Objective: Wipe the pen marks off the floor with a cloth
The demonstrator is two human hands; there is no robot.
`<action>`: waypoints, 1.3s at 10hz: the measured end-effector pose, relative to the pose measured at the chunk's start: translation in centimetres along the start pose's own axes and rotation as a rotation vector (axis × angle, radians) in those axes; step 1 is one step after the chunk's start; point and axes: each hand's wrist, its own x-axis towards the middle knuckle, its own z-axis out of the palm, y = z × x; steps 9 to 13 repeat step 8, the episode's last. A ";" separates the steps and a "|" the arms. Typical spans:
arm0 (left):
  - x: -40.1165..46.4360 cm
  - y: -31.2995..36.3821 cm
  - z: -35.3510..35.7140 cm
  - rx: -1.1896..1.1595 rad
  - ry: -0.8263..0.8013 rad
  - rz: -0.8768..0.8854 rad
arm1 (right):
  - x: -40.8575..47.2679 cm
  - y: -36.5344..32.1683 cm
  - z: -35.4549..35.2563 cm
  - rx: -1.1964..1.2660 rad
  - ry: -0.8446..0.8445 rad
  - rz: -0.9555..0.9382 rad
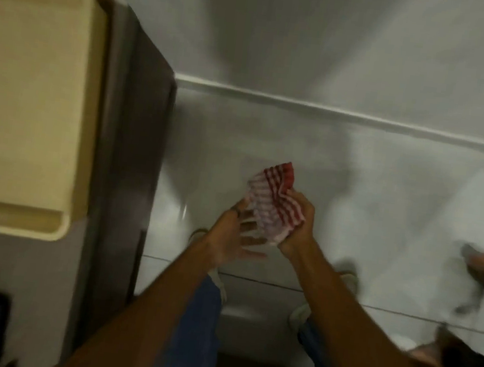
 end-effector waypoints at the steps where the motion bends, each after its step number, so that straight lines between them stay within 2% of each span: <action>1: -8.8 0.0 0.0 -0.167 -0.003 0.067 | -5.3 -0.2 5.5 0.011 -0.123 0.037; 3: -20.4 4.3 -5.7 -0.199 0.109 0.385 | -9.4 -1.7 19.2 -0.577 -0.289 -0.146; 4: -23.6 7.5 -10.5 -0.155 0.261 0.565 | -7.7 -2.1 26.0 -0.913 -0.374 -0.302; 5: -24.4 10.8 -16.2 -0.063 0.410 0.709 | -4.7 -1.0 32.5 -1.221 -0.314 -0.571; 6: -21.9 14.4 -20.9 0.012 0.506 0.808 | -0.7 0.9 36.9 -1.636 -0.173 -0.837; 7: -19.4 18.3 -23.7 0.187 0.504 0.790 | 2.2 1.9 39.7 -2.005 -0.021 -0.846; 8: -20.1 20.5 -23.1 0.463 0.574 0.704 | 1.9 1.8 39.4 -2.075 0.040 -0.882; 13: -20.1 20.5 -23.1 0.463 0.574 0.704 | 1.9 1.8 39.4 -2.075 0.040 -0.882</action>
